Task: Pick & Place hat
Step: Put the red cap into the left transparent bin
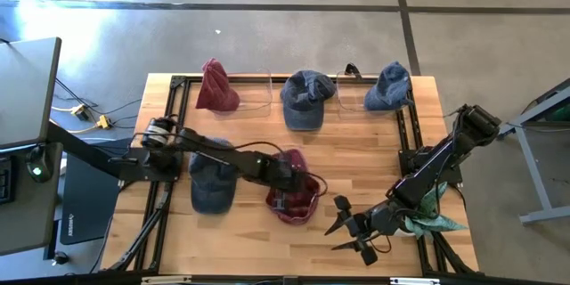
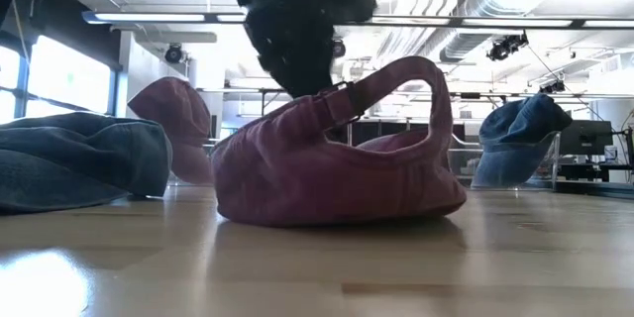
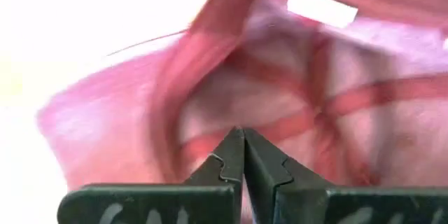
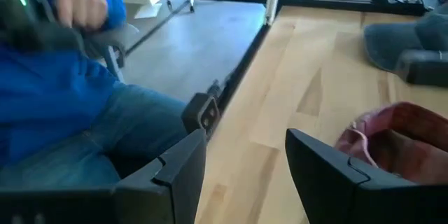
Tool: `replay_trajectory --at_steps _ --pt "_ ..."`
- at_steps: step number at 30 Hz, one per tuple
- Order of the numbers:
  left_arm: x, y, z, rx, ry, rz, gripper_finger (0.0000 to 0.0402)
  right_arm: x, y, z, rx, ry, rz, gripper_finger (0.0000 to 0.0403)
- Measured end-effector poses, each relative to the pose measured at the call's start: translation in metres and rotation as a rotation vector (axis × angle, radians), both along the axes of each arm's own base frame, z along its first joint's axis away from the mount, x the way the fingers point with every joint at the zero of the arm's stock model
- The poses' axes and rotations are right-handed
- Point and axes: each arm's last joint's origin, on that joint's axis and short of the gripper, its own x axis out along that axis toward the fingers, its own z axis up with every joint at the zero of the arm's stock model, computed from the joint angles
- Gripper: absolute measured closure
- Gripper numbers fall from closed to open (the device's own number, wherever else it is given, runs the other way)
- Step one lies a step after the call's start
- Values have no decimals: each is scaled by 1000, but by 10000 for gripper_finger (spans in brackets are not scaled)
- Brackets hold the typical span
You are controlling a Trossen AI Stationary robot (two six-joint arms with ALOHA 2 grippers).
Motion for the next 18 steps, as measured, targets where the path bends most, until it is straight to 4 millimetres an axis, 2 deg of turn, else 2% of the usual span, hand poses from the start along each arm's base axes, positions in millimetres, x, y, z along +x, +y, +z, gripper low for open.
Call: replay_trajectory --at_steps 5,9,13,18 --pt "-26 -6 12 162 61 134 401 0 -3 -3 -27 8 -103 210" --pt "-52 -5 20 213 96 251 401 2 -16 -9 -25 36 -405 210" --pt "-74 -1 7 225 111 362 401 13 -47 -18 40 82 -744 210" --pt "-100 8 -11 229 97 501 401 46 -104 -32 87 223 -849 203"
